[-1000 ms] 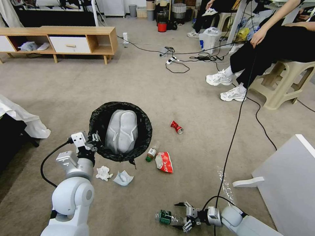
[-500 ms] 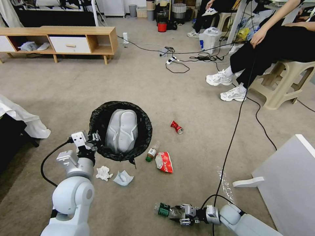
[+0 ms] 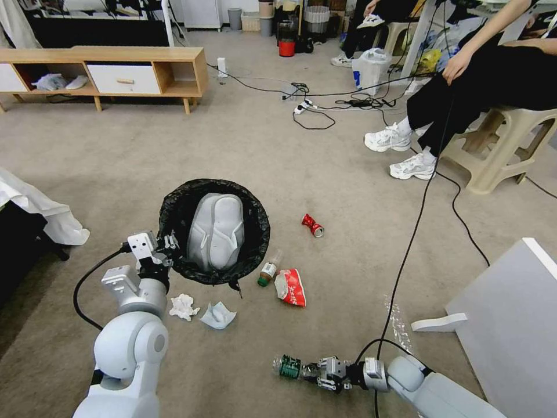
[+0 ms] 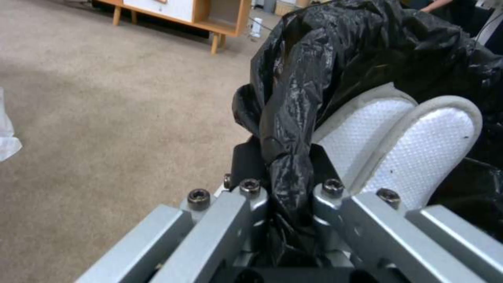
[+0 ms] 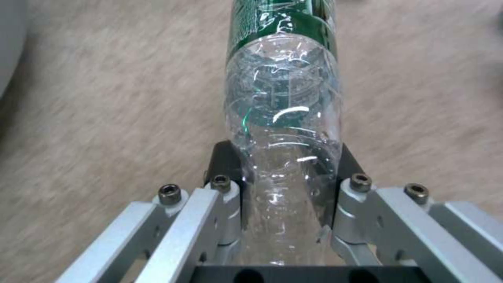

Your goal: Pick up the trash bin and place the garbage on the floor into it.

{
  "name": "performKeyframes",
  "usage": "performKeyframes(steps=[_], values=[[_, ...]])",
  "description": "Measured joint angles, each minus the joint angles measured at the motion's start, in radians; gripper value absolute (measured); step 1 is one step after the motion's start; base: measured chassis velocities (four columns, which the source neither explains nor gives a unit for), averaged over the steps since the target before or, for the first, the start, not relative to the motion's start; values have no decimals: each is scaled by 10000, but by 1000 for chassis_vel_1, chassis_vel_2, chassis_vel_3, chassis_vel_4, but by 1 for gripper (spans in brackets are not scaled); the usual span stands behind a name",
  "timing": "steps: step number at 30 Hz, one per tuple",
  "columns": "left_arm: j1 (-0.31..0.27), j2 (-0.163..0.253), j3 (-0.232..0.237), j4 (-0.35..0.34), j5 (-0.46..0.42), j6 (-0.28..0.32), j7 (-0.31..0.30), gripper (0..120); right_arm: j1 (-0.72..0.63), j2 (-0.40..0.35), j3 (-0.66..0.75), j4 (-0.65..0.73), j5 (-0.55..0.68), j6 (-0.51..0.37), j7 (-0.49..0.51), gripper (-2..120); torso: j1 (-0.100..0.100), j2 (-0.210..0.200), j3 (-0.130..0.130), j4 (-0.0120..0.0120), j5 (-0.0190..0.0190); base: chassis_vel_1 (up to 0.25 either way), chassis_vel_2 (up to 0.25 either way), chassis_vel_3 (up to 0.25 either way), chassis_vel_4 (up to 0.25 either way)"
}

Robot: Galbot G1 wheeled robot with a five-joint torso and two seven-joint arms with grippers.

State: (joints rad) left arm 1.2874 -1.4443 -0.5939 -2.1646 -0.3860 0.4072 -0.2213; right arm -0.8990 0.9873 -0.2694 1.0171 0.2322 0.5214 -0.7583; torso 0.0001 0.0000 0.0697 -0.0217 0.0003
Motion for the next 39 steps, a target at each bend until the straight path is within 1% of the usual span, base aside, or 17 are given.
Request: performKeyframes(steps=[4,5,7,9,10,11,13,14,17,18,19,21,25,30,36,38,39], values=[[2,41,24,-59,-70,98,-71,4,-198,-187,491,517,37,-42,103,20,0,0,0,0,-3,0,0,0,0],[-4,56,32,-83,-104,171,-122,4,-300,-268,696,773,74,-73,142,20,-1,0,0,-3,1,0,0,0,0],[-10,80,36,-163,-201,361,-248,4,-600,-481,1378,1433,143,-127,229,20,-1,0,-1,0,-6,0,0,0,0],[-10,89,32,-195,-245,416,-278,4,-708,-538,1609,1653,174,-138,251,20,0,0,0,-1,-3,0,0,0,0],[-7,110,3,-267,-328,533,-328,4,-1028,-723,2320,2301,319,-191,312,20,-1,0,-2,-1,-3,0,0,0,0],[-7,110,3,-267,-328,533,-328,4,-1028,-723,2320,2301,319,-191,312,20,-1,0,-2,-1,-3,0,0,0,0],[9,128,-36,-310,-355,573,-341,4,-1312,-865,3025,2980,498,-255,325,20,0,0,-1,-2,-1,0,0,0,0],[9,128,-36,-310,-355,573,-341,4,-1312,-865,3025,2980,498,-255,325,20,0,0,-1,-2,-1,0,0,0,0],[63,142,-105,-368,-394,588,-343,4,-1610,-1022,3877,3752,812,-347,349,20,0,0,-2,0,-6,0,0,0,0],[90,146,-134,-375,-409,589,-343,4,-1710,-1064,4198,4032,933,-383,355,20,-1,0,-2,0,0,0,0,0,0],[90,146,-134,-375,-409,589,-343,4,-1710,-1064,4198,4032,933,-383,355,20,-1,0,-2,0,0,0,0,0,0],[127,158,-151,-376,-416,589,-344,4,-1855,-1116,4702,4472,1118,-431,366,20,-1,0,-1,-2,-6,0,0,0,0],[147,172,-157,-377,-421,582,-344,4,-1938,-1119,5082,4921,1371,-530,411,20,-1,1,-2,-1,-1,0,0,0,0],[166,242,-203,-373,-468,575,-375,4,-1938,-1083,5671,5886,1899,-777,597,20,-1,0,-1,0,-3,0,0,0,0],[197,275,-222,-357,-498,579,-384,4,-1846,-1074,5990,6578,2288,-969,740,20,0,0,0,0,-2,0,0,0,0],[250,308,-172,-325,-508,600,-406,4,-1731,-1106,6089,7181,2517,-1099,850,20,0,0,0,0,-3,0,0,0,0],[250,308,-172,-325,-508,600,-406,4,-1731,-1106,6089,7181,2517,-1099,850,20,0,0,0,0,-3,0,0,0,0]])
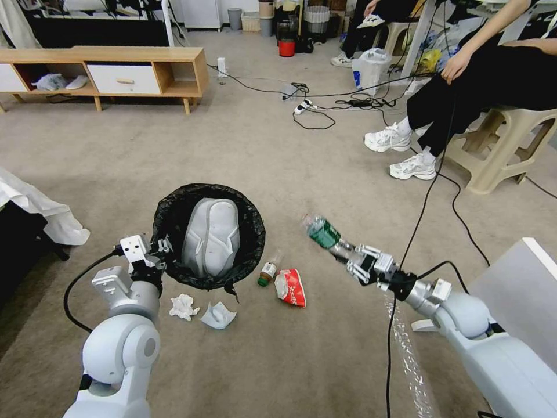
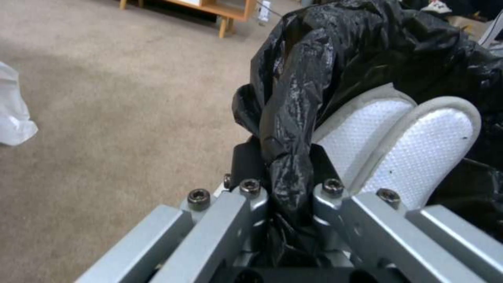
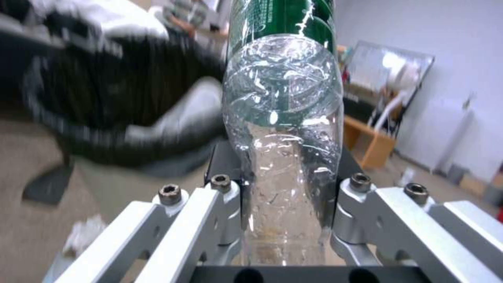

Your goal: Pick up the trash bin and place the garbage on the floor into it.

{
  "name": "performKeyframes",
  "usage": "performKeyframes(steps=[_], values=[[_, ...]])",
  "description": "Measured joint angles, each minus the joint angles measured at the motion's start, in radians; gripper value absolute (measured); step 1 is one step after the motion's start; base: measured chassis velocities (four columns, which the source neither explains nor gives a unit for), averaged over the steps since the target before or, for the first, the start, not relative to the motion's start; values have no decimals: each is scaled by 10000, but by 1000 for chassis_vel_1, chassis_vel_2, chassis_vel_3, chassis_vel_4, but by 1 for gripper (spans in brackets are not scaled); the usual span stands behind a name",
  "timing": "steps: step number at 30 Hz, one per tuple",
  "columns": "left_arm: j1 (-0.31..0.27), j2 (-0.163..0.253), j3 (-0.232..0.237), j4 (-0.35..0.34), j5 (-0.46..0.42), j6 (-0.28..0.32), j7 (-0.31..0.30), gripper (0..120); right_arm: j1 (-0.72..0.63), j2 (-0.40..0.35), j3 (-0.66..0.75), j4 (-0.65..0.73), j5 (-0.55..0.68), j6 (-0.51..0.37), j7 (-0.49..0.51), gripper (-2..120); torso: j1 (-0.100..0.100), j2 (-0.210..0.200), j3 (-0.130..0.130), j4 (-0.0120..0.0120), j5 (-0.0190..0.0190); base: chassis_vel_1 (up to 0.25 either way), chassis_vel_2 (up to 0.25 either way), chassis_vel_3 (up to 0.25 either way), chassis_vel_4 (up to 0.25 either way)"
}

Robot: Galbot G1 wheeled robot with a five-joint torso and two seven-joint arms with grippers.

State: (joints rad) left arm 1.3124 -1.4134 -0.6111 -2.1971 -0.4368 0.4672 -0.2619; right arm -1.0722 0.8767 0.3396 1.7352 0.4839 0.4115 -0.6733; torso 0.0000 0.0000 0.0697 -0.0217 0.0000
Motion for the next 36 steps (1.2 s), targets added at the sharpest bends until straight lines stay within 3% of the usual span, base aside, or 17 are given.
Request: performKeyframes(steps=[12,19,26,28,32,36], values=[[-45,-46,135,127,-64,194,-136,4,383,-553,-151,1698,608,-444,256,20,0,0,0,-1,-1,0,0,0,0],[-7,-45,370,230,-67,203,-137,4,1129,-1224,-1111,2165,1314,-673,346,20,0,0,0,0,-1,0,0,0,0],[-133,15,677,383,-153,203,-161,4,1697,-1415,-1979,2307,1778,-786,373,20,0,0,0,0,0,0,0,0,0],[-393,249,1057,699,-392,199,-287,4,2039,-1407,-2398,2328,1919,-802,372,20,0,0,0,-1,-2,0,0,0,0],[-571,456,1310,909,-504,181,-344,4,2184,-1379,-2584,2338,1983,-812,376,20,0,0,0,-1,2,0,0,0,0],[-1069,867,1851,1397,-842,53,-437,4,2521,-1342,-2890,2353,2088,-844,380,20,0,0,0,0,1,0,0,0,0]])
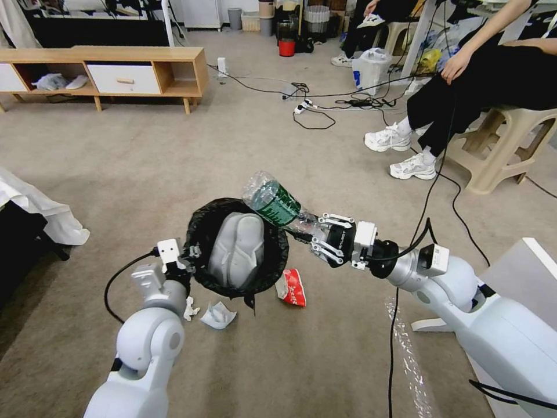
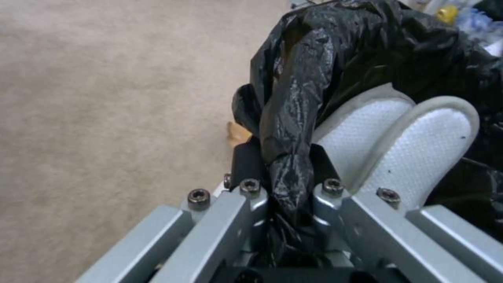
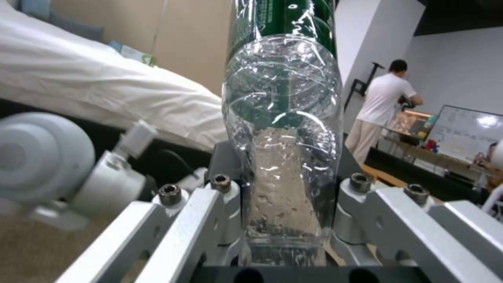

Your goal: Pick up the trash bin and place the garbage on the floor into it.

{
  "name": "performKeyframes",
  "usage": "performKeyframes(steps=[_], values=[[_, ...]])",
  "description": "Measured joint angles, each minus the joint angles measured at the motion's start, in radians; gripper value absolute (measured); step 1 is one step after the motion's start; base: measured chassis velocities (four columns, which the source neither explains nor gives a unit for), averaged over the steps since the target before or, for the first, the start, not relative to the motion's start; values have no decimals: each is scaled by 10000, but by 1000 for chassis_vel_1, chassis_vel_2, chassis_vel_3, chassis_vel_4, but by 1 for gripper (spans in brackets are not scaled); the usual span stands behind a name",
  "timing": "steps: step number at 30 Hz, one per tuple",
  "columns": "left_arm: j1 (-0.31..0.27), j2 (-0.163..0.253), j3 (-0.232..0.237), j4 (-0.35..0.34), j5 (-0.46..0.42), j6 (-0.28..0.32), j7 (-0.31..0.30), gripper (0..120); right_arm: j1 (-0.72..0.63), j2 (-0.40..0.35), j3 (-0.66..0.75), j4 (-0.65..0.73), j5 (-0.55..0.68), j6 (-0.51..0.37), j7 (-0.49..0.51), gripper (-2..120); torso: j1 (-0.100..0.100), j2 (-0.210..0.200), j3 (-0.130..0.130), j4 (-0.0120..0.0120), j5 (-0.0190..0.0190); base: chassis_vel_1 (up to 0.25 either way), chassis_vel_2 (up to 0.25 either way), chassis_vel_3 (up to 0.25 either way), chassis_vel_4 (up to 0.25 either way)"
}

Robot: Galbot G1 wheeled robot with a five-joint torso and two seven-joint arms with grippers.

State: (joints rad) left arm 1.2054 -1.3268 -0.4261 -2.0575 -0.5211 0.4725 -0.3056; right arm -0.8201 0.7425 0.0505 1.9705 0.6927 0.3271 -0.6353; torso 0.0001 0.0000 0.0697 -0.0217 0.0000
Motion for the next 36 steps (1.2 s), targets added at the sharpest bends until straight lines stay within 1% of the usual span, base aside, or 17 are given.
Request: performKeyframes(steps=[1,2,4,5,6,7,8,11,17,24,36], values=[[-154,65,129,133,-143,-60,-1,4,94,5,-73,-4,36,-8,1,20,0,0,0,-1,-1,0,0,0,0],[-154,65,129,133,-143,-60,-1,4,94,5,-73,-4,36,-8,1,20,0,0,0,-1,-1,0,0,0,0],[-515,169,456,471,-399,-265,32,4,377,50,-322,-88,135,-18,3,20,0,0,0,-1,-2,0,0,0,0],[-758,198,723,682,-554,-411,56,4,553,136,-500,-176,159,-19,3,20,0,0,0,-1,0,0,0,0,0],[-758,198,723,682,-554,-411,56,4,553,136,-500,-176,159,-19,3,20,0,0,0,-1,0,0,0,0,0],[-879,193,881,780,-665,-469,62,4,637,200,-586,-227,160,-19,3,20,0,0,0,0,0,0,0,0,0],[-879,193,881,780,-665,-469,62,4,637,200,-586,-227,160,-19,3,20,0,0,0,0,0,0,0,0,0],[-1133,86,1232,973,-824,-569,71,4,696,332,-746,-338,160,-19,1,20,1,0,0,-2,0,0,0,0,0],[-1272,-92,1315,1013,-839,-577,98,4,618,397,-943,-655,287,-6,2,20,0,0,-1,-1,1,0,0,0,0],[-1265,-145,1304,960,-869,-576,118,4,725,670,-1313,-1139,321,35,2,20,0,0,0,1,-1,0,0,0,0],[-1149,-67,1176,762,-924,-565,163,4,858,988,-1728,-1809,219,145,1,20,1,0,0,0,-1,0,0,0,0]])
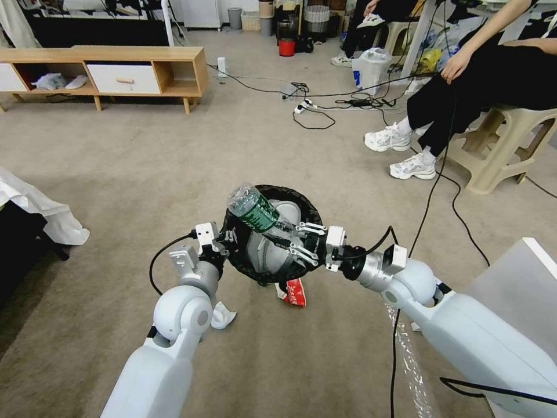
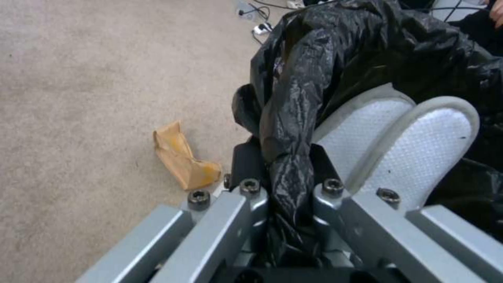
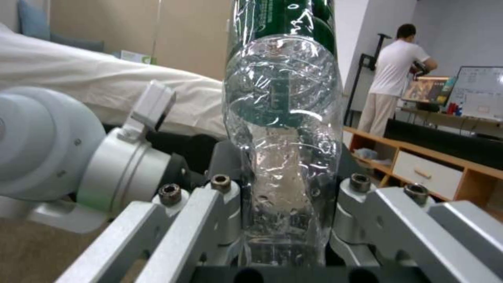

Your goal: Pick up the trash bin and place the garbage on the floor into it.

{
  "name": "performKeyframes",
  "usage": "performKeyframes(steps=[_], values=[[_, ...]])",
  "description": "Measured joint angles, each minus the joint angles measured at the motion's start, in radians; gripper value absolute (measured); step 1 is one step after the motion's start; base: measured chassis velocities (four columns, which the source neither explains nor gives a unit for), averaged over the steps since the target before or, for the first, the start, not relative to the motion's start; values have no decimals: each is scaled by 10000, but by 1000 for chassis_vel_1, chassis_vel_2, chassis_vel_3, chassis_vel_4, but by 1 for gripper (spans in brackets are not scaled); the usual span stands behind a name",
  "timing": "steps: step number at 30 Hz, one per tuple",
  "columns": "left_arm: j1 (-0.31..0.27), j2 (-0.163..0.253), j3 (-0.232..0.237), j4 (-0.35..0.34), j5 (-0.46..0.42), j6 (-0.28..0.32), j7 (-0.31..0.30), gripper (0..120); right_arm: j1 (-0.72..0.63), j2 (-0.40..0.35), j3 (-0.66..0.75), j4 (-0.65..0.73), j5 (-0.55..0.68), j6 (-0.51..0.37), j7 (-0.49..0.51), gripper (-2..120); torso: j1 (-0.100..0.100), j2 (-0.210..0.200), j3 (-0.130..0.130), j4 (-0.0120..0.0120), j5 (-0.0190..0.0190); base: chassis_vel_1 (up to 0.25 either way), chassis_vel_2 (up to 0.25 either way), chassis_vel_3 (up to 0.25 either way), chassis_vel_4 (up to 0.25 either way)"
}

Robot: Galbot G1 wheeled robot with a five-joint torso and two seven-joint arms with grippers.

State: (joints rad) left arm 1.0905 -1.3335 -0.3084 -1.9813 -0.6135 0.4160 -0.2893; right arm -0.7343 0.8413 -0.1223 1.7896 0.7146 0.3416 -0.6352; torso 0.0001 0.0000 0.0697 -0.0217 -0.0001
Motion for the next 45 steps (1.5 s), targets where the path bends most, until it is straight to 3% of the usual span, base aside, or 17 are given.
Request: performKeyframes(steps=[3,7,10,16,18,24,45], values=[[31,-18,-4,-29,-1,0,9,4,14,51,-65,-88,-63,17,92,21,0,0,0,-1,0,0,0,0,0],[64,-23,-35,-60,-2,1,12,4,20,76,-84,-112,-161,18,215,33,0,0,0,-1,0,0,0,0,0],[103,-6,-94,-121,-27,2,13,4,-64,45,-51,-80,-198,17,302,50,0,0,0,0,0,0,0,0,0],[130,6,-125,-151,-42,12,13,4,-164,21,33,-38,-209,20,327,65,0,0,0,-1,0,0,0,0,0],[146,13,-138,-151,-45,13,13,4,-225,20,76,-24,-213,29,348,79,0,0,0,-1,0,0,0,0,0],[176,-6,-151,-151,-45,14,13,4,-320,6,168,36,-213,45,354,98,-1,1,0,-1,-1,0,0,0,0],[311,-22,-441,-232,-178,51,-52,4,-910,-336,1666,763,18,43,418,100,-1,0,-1,-1,0,0,0,0,0]])
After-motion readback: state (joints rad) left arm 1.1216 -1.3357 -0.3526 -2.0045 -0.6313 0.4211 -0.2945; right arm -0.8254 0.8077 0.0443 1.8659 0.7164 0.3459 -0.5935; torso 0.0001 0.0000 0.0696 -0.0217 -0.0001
